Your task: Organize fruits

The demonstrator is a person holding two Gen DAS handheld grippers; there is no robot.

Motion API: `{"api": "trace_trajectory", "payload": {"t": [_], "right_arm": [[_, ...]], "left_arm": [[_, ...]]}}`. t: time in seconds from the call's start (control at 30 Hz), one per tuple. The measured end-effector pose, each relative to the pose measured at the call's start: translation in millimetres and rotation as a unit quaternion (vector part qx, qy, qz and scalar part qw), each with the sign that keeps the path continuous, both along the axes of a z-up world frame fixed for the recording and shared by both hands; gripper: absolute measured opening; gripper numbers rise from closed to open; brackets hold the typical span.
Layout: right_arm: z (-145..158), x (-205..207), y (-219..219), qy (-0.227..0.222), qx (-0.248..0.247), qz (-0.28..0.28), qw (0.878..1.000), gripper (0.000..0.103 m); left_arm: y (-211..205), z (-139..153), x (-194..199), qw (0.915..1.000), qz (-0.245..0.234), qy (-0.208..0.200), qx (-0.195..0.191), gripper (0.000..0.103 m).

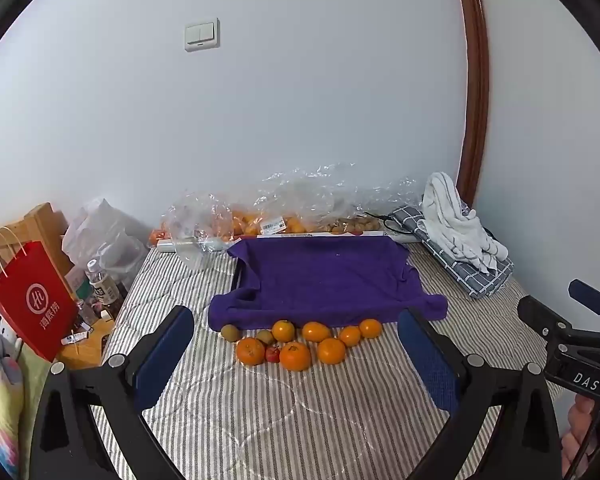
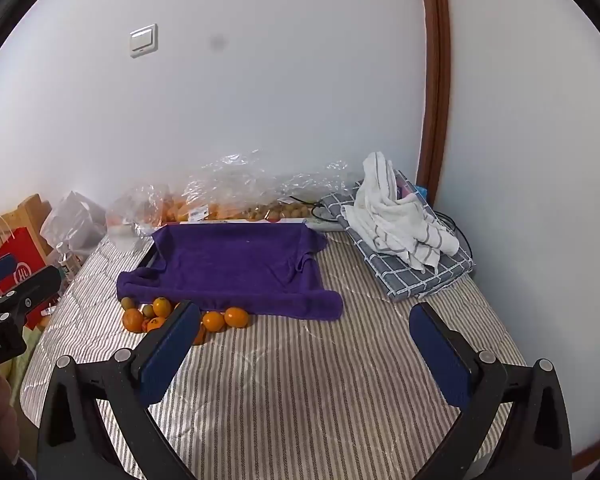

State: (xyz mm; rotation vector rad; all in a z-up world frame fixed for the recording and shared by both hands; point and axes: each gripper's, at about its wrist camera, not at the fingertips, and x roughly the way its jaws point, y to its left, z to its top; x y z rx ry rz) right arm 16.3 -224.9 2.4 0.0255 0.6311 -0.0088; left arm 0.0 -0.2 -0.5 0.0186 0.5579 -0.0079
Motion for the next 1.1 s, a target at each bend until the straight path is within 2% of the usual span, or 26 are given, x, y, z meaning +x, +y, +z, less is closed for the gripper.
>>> {"api": "trace_trajectory", "payload": {"t": [0.33,0.47,1.1], "right_arm": [[-1.9,-0.5,1.5,0.002,-0.003,0.005,1.000,0.103],[-2.0,0.4,3.0,0.002,-0.003,0.005,1.000,0.103],[-4.0,-2.0,0.2,0.004,-0.003,0.001,1.000,0.103]], "left_arm": [[2.2,1.1,-0.2,1.0000,0.001,-0.001,0.002,0.103],[-8.9,-2.7,0.7,0.9999,0.005,-0.004,0.010,0.103],[1.5,2.0,-0.7,0.9999,0.000,-0.003,0.012,0.103]]}}
